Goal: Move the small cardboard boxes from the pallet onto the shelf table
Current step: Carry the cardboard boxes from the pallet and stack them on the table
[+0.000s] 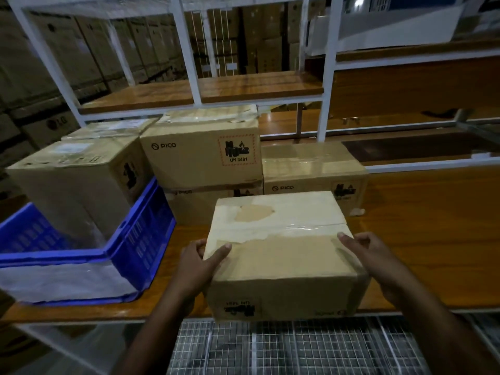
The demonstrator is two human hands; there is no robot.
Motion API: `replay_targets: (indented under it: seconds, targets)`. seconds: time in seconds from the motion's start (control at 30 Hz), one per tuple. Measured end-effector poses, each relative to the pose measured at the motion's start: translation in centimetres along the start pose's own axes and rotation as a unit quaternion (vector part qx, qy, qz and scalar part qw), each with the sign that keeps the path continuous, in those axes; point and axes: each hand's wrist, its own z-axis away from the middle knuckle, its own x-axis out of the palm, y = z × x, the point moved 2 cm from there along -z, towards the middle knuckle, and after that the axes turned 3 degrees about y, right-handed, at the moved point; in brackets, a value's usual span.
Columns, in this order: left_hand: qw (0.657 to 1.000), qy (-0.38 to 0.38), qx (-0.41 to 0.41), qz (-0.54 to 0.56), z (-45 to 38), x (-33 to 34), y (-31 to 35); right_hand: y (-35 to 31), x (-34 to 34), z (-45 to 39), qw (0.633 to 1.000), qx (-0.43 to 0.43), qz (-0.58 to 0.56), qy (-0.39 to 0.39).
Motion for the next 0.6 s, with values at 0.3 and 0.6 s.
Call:
replay_targets:
  seconds: [0.3,0.6]
  targets:
    - [0.996,-0.056,-0.049,-0.053,-2.3,1.3,0.2,-0.3,1.3,-2.4,0.990,0.005,0.102,-0.093]
    - [0.989,-0.068,-0.072,-0.111,-3.5,1.2,0.4,-0.7,1.3,-3.9,0.985,0.005,0.149,-0.087]
